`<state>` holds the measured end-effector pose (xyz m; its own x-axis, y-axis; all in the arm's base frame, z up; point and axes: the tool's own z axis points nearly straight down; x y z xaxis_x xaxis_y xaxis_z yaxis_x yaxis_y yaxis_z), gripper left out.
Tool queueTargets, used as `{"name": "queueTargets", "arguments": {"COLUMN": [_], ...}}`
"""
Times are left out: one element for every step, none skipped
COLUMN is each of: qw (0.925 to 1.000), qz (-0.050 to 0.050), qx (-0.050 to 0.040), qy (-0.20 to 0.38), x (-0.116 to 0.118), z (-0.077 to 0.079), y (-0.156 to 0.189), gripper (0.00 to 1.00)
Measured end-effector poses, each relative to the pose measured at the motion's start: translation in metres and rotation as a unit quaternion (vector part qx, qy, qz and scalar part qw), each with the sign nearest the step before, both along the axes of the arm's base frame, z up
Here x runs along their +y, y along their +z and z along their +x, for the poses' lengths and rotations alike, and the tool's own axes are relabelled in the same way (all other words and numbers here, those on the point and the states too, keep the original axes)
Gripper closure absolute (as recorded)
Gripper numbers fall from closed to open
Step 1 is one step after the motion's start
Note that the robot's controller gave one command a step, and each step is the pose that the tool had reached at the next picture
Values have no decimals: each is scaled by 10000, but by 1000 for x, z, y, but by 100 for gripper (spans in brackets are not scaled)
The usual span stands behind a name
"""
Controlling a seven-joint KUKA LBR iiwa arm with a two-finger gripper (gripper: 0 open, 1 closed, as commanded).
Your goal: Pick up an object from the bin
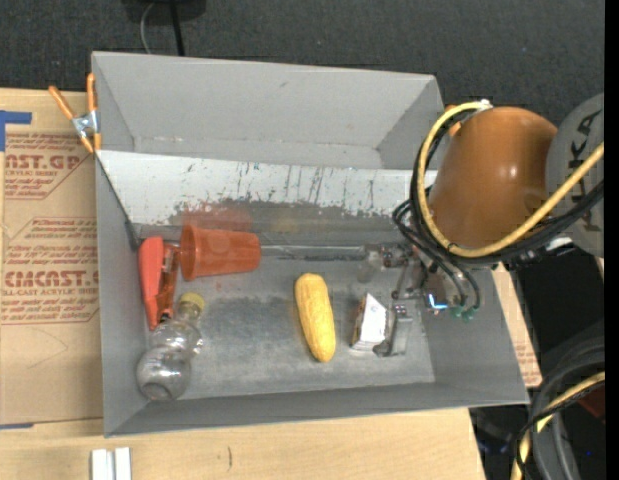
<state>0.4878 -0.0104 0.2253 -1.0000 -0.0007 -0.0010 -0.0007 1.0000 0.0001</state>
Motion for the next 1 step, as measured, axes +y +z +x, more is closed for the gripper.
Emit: {"name": "queueTargets", "arguments": {"qw": [9968], "qz": [2], "qx": [50], "qy": [-795], "x": [-10], "z": [9], "y": [-65], "gripper": [100]}}
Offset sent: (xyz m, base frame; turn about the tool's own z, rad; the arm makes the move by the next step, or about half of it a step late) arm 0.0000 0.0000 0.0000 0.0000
